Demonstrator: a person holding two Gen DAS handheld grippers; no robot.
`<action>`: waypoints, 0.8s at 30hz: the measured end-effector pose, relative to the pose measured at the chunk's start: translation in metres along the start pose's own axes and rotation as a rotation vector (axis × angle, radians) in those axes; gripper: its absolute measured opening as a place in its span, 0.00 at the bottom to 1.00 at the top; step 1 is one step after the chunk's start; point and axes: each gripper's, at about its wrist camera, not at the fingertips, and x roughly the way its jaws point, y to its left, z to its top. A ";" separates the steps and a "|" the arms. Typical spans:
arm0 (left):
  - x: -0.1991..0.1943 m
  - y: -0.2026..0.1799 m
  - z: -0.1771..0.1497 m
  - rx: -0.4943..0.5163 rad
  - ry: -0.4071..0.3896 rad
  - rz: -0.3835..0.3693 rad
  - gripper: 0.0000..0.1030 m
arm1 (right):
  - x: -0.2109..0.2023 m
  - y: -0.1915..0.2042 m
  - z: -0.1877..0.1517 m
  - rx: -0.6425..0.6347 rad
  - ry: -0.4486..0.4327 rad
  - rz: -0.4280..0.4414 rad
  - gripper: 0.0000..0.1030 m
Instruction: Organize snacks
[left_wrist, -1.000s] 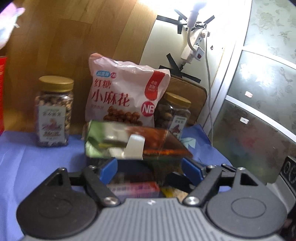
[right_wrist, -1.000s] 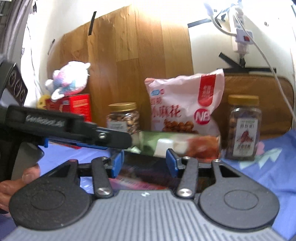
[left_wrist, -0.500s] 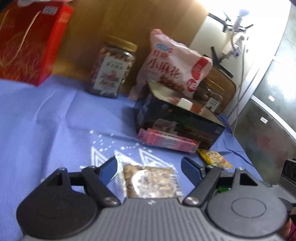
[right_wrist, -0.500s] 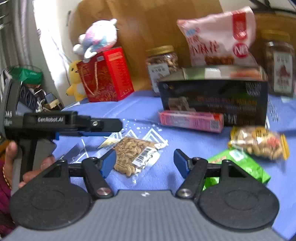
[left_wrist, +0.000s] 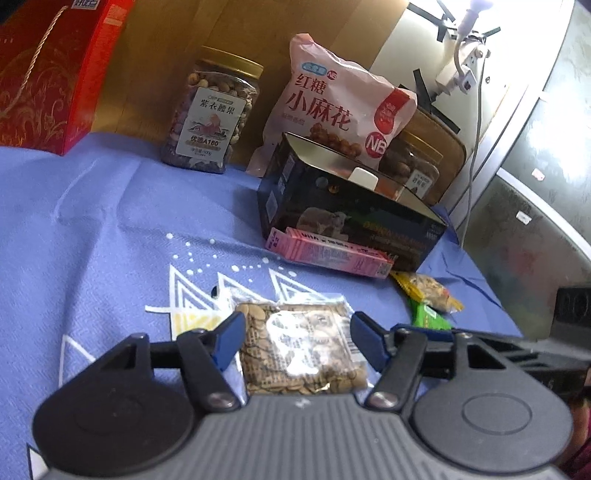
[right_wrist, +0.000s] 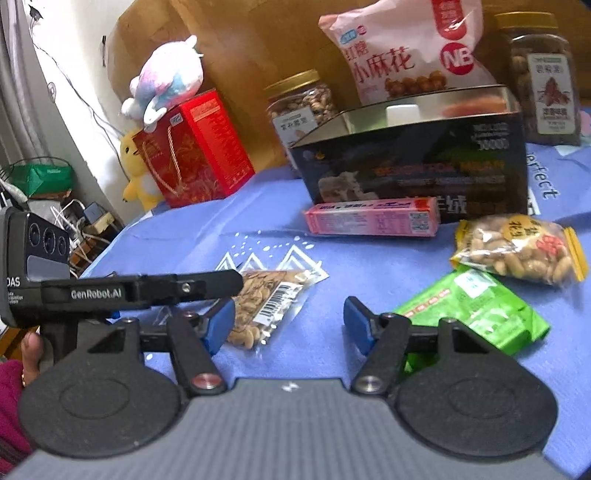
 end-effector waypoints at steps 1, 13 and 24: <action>0.000 0.000 0.000 0.000 0.000 0.001 0.62 | 0.002 0.000 0.002 -0.002 0.013 -0.001 0.65; -0.003 0.016 0.001 -0.084 -0.002 -0.059 0.58 | 0.022 0.022 0.011 -0.126 0.182 0.006 0.66; -0.002 0.029 0.003 -0.161 0.015 -0.128 0.58 | 0.036 -0.028 0.006 0.331 0.185 0.295 0.41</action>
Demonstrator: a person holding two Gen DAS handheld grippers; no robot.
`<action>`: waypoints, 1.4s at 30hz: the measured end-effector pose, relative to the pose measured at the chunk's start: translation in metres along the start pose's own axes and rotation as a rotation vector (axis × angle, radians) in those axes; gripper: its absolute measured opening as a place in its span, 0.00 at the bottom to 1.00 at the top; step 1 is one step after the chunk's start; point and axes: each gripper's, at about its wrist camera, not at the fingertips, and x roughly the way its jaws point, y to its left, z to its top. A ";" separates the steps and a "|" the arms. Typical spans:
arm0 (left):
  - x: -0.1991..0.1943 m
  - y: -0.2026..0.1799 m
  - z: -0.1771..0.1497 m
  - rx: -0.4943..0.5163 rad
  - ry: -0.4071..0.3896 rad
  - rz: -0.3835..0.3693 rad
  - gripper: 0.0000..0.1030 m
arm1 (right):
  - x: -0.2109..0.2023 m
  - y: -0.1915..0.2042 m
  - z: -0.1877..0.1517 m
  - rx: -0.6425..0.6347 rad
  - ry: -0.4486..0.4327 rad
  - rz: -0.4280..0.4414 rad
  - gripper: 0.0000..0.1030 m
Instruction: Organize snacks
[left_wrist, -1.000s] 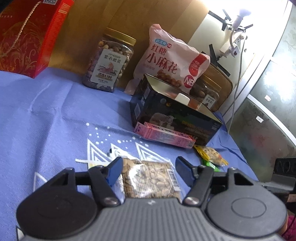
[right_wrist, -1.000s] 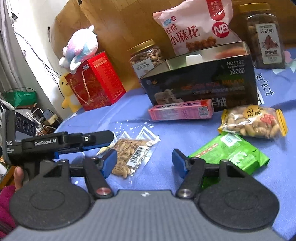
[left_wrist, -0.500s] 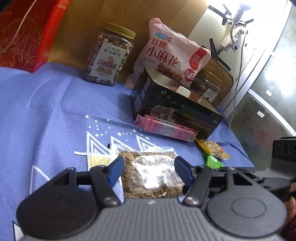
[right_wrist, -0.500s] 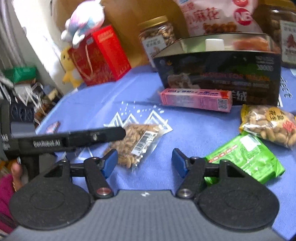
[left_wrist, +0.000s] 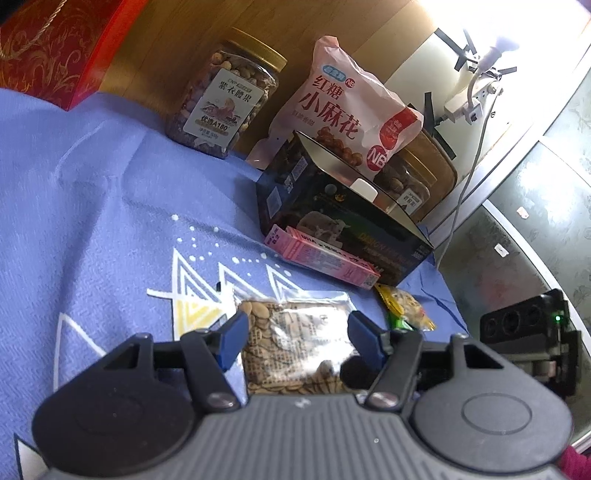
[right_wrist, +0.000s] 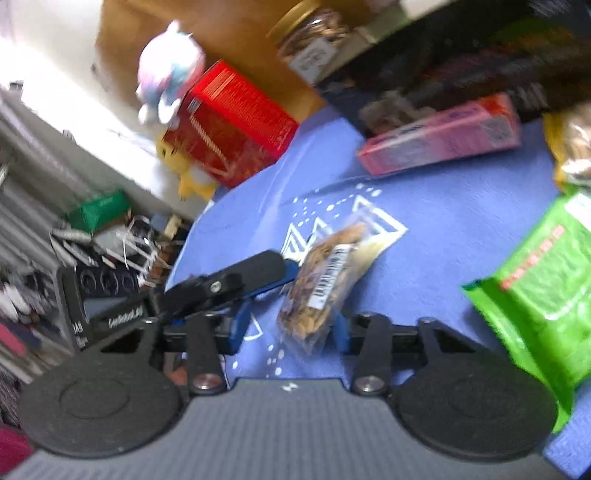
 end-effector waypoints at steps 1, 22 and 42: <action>0.000 0.000 0.000 0.002 0.000 0.000 0.58 | -0.001 0.000 0.000 0.006 -0.004 -0.005 0.41; -0.003 -0.003 -0.001 0.024 -0.025 0.036 0.58 | -0.007 0.011 0.005 -0.038 -0.022 -0.162 0.43; -0.004 0.007 0.002 -0.028 -0.020 -0.008 0.54 | -0.011 -0.010 0.004 0.196 -0.058 0.064 0.40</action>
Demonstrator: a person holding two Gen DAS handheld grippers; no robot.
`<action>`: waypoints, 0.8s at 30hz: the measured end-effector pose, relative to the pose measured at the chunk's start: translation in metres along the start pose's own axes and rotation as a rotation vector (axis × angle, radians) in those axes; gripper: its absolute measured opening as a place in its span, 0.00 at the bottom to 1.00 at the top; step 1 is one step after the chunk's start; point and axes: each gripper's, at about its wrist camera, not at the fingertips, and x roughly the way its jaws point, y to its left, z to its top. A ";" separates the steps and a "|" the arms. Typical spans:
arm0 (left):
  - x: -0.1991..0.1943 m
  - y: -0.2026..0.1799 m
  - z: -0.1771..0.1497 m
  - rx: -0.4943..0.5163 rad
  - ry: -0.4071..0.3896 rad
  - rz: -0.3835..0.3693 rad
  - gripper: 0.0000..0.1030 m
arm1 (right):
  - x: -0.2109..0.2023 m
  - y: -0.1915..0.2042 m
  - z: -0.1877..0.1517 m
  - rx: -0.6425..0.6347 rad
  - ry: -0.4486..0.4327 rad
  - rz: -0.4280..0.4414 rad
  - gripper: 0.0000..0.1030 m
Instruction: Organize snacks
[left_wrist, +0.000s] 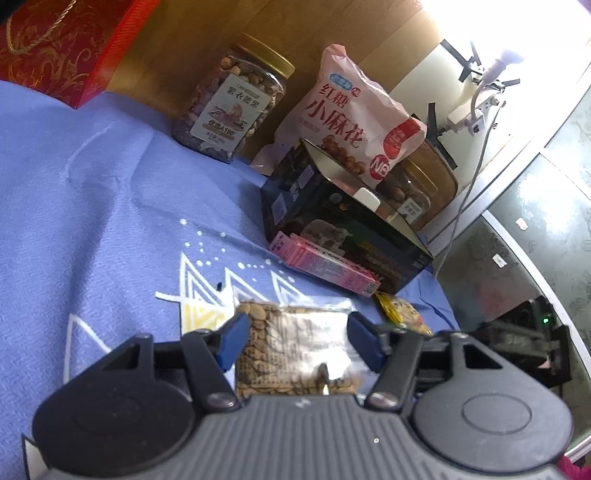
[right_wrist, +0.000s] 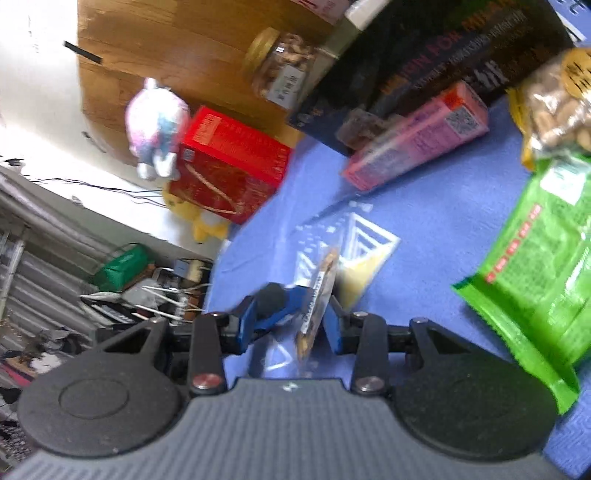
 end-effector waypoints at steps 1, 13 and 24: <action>0.001 0.001 0.000 -0.003 0.002 0.009 0.54 | 0.001 -0.003 0.000 0.004 -0.005 -0.009 0.37; -0.002 0.004 0.003 -0.010 -0.010 -0.026 0.85 | -0.025 -0.020 -0.004 0.087 -0.064 0.054 0.09; 0.000 -0.009 -0.003 -0.050 0.049 -0.277 0.69 | -0.058 -0.031 -0.007 0.176 -0.113 0.273 0.09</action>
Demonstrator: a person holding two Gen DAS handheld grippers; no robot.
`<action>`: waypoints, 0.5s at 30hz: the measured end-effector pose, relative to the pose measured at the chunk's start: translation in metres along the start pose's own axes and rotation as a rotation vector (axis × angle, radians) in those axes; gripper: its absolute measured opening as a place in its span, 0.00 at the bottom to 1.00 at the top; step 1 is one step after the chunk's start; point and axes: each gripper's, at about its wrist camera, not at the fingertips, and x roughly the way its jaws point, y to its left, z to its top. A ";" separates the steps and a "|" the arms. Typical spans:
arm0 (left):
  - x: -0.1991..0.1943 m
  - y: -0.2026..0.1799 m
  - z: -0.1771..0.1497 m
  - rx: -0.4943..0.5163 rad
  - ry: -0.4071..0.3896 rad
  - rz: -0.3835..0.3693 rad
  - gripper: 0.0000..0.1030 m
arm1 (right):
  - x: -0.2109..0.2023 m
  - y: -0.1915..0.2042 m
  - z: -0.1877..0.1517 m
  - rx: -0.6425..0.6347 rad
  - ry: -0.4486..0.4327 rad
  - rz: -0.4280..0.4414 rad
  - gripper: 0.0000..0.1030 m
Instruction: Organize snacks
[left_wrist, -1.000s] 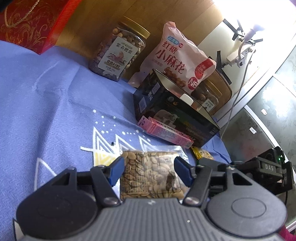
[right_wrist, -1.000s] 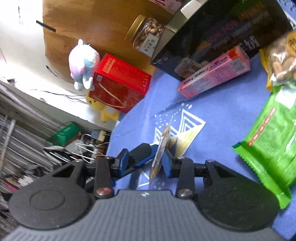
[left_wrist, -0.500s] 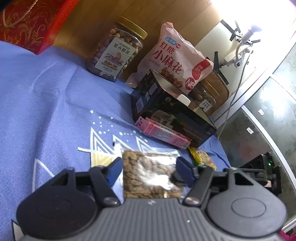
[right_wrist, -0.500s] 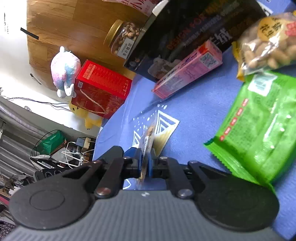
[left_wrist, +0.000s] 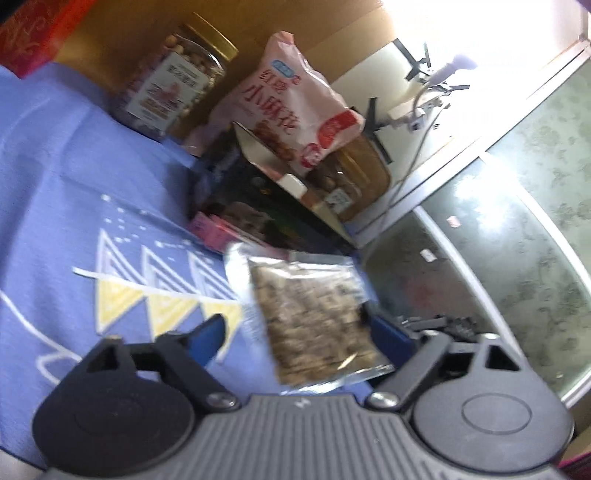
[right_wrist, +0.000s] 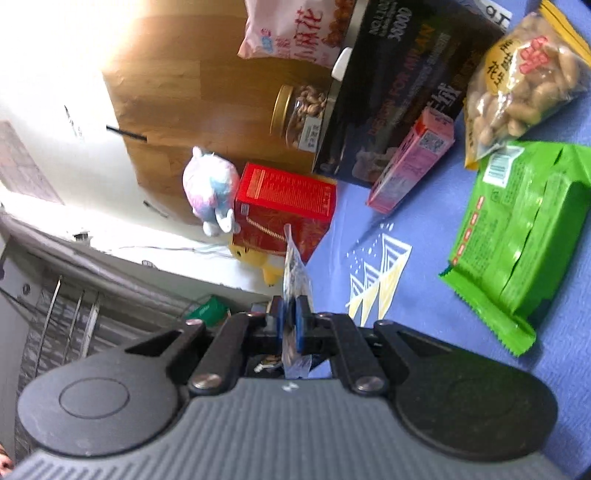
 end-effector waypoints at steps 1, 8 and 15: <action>0.001 0.000 0.000 -0.015 0.005 -0.014 0.54 | 0.001 0.002 0.000 -0.008 0.006 -0.002 0.09; 0.012 -0.015 0.010 0.022 0.018 0.045 0.39 | -0.008 0.008 0.005 -0.079 -0.025 -0.048 0.09; 0.043 -0.051 0.057 0.173 0.032 0.093 0.39 | -0.009 0.038 0.027 -0.248 -0.115 -0.102 0.09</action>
